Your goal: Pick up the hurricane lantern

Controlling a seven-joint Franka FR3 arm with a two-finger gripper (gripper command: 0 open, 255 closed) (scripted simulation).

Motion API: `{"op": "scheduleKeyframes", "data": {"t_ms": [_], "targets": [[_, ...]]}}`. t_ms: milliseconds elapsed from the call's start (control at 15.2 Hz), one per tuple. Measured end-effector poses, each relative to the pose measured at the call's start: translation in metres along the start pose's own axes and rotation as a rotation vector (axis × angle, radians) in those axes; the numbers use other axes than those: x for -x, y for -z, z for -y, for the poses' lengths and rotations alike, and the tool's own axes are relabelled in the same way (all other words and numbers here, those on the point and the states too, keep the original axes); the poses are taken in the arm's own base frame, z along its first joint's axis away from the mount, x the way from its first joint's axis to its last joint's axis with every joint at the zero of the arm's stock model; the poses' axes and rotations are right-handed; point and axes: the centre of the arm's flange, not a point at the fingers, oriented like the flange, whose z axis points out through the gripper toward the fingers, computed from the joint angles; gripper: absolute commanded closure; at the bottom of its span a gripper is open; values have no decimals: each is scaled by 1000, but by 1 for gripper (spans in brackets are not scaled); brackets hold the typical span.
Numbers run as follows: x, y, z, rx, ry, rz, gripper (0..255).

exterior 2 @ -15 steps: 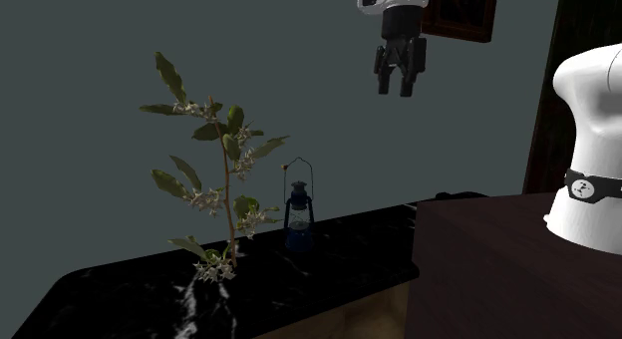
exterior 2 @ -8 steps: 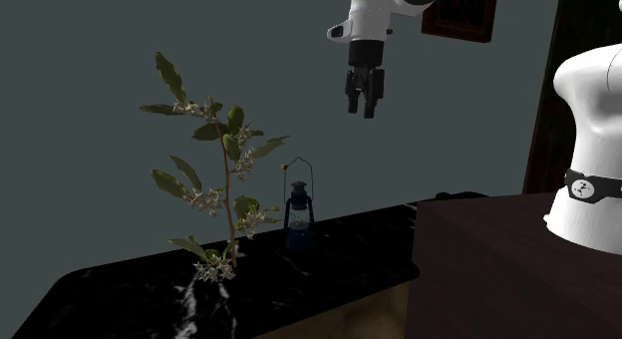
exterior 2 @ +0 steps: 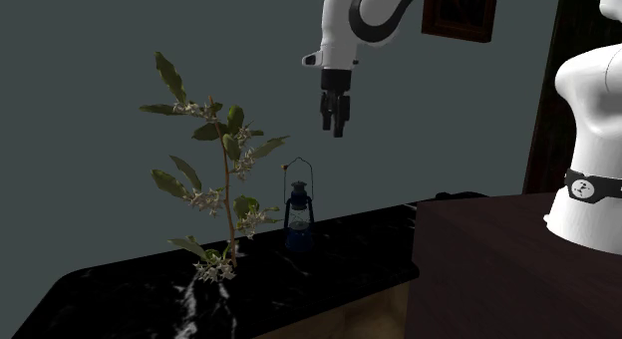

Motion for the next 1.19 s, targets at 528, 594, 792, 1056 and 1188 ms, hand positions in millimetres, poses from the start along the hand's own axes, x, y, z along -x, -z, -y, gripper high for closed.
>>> {"op": "scheduleKeyframes", "data": {"t_ms": [528,594,792,1056,1188], "targets": [[-44,-59,-76,8,22,-17,0],[-49,-67,-85,8,24,-19,0],[-56,-86,-91,8,27,-21,0],[-56,-106,-91,8,28,-21,0],[-56,-113,-89,8,28,-21,0]]}}
